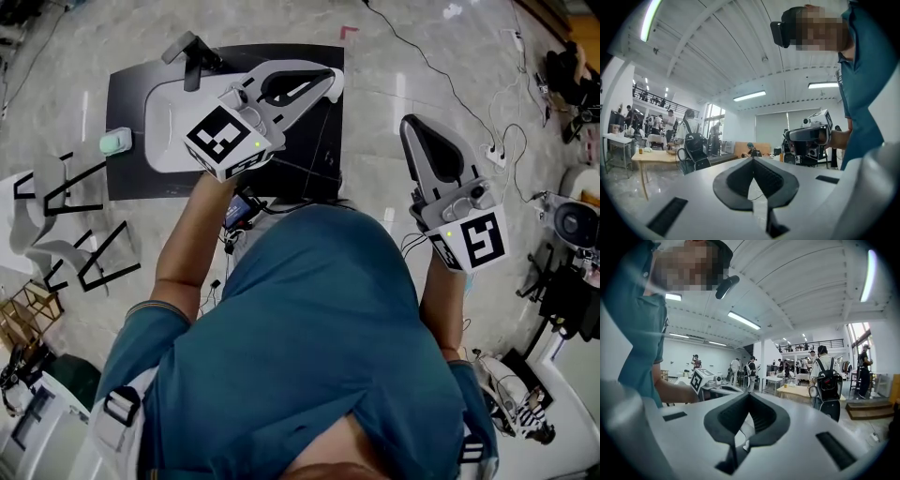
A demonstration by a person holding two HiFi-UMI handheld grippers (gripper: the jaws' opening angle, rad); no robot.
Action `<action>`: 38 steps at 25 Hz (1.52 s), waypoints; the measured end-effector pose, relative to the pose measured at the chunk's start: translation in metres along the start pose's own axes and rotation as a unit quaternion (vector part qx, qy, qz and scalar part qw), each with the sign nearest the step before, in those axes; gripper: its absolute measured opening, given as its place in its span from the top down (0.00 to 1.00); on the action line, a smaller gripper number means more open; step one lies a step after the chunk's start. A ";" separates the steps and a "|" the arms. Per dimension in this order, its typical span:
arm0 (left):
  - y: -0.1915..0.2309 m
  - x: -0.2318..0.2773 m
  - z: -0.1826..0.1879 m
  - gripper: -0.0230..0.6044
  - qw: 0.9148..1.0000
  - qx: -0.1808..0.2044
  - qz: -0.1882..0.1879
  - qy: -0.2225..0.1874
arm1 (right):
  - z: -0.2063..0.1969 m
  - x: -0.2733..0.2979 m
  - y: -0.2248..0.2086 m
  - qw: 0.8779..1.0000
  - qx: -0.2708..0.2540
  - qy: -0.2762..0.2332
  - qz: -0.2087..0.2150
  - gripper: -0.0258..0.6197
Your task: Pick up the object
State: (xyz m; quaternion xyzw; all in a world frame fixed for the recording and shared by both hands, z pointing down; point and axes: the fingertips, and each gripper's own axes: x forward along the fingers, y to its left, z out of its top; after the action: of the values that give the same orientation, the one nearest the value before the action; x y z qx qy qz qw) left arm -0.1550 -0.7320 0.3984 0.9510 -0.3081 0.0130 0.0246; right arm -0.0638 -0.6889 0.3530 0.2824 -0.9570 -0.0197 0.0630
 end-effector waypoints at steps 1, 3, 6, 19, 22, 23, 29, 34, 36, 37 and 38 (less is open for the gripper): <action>0.001 0.002 -0.002 0.96 1.000 -0.006 0.005 0.001 | 0.000 0.000 -0.002 1.000 0.001 0.001 0.004 0.94; 0.004 0.008 -0.008 0.96 1.000 -0.020 0.011 0.002 | 0.000 0.000 -0.008 1.000 0.000 0.001 0.009 0.94; 0.009 0.013 -0.018 0.96 0.999 -0.036 0.017 0.005 | -0.001 0.003 -0.016 1.000 0.001 0.001 0.013 0.94; 0.033 0.023 -0.079 0.96 0.975 -0.215 0.041 -0.024 | -0.007 -0.008 -0.022 1.000 0.000 0.009 0.014 0.94; 0.043 0.024 -0.104 0.96 0.959 -0.276 0.051 -0.033 | -0.010 -0.011 -0.023 1.000 0.001 0.013 0.011 0.94; 0.046 0.024 -0.113 0.96 0.953 -0.297 0.055 -0.037 | -0.011 -0.012 -0.024 1.000 0.002 0.014 0.009 0.94; 0.057 0.022 -0.159 0.91 0.904 -0.415 0.076 -0.065 | -0.014 -0.016 -0.026 1.000 0.005 0.020 0.003 0.94; 0.062 0.025 -0.193 0.79 0.857 -0.500 0.087 -0.086 | -0.015 -0.015 -0.027 1.000 0.004 0.025 0.001 0.94; 0.065 0.025 -0.207 0.74 0.839 -0.528 0.095 -0.094 | -0.016 -0.014 -0.028 1.000 0.004 0.027 0.001 0.94; 0.067 0.025 -0.213 0.72 0.828 -0.544 0.098 -0.101 | -0.016 -0.013 -0.028 1.000 0.004 0.028 0.001 0.94; 0.068 0.025 -0.219 0.70 0.814 -0.561 0.100 -0.110 | -0.016 -0.013 -0.028 1.000 0.003 0.029 0.000 0.94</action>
State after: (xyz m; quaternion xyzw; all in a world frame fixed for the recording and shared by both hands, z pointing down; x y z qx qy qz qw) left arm -0.1762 -0.7896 0.6211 0.7312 -0.3557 -0.2641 0.5187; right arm -0.0353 -0.7057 0.3656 0.2828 -0.9549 -0.0084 0.0896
